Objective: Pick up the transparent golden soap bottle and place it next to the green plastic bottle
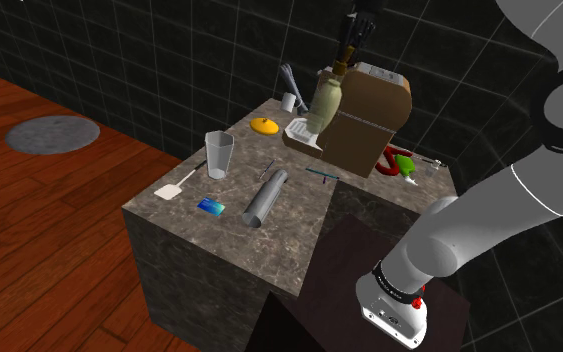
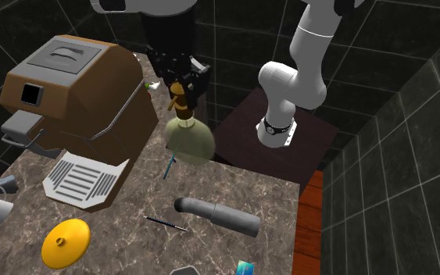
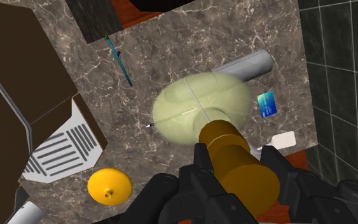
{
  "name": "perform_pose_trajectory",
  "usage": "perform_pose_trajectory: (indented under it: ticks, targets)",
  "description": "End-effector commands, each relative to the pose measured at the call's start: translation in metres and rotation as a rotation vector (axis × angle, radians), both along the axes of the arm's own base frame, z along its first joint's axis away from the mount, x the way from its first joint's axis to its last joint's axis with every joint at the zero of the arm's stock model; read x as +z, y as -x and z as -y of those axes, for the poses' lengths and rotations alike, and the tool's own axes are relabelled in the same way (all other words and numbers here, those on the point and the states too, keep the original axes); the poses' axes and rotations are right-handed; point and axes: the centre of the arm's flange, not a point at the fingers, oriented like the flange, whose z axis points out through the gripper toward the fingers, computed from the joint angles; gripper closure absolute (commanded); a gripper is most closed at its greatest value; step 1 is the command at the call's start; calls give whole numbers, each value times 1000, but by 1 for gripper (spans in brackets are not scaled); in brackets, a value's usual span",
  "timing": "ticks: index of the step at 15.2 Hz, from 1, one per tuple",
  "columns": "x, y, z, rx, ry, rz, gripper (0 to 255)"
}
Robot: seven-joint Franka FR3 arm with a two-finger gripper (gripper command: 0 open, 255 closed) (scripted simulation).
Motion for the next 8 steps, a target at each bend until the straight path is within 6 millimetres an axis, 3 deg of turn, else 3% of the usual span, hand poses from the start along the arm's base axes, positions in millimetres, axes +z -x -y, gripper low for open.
perform_pose_trajectory:
  ticks: [1,5,8]
  targets:
    - [12,1,0,0,0,0,255]
    - [31,1,0,0,0,0,255]
    - [17,24,29,0,0,0,255]
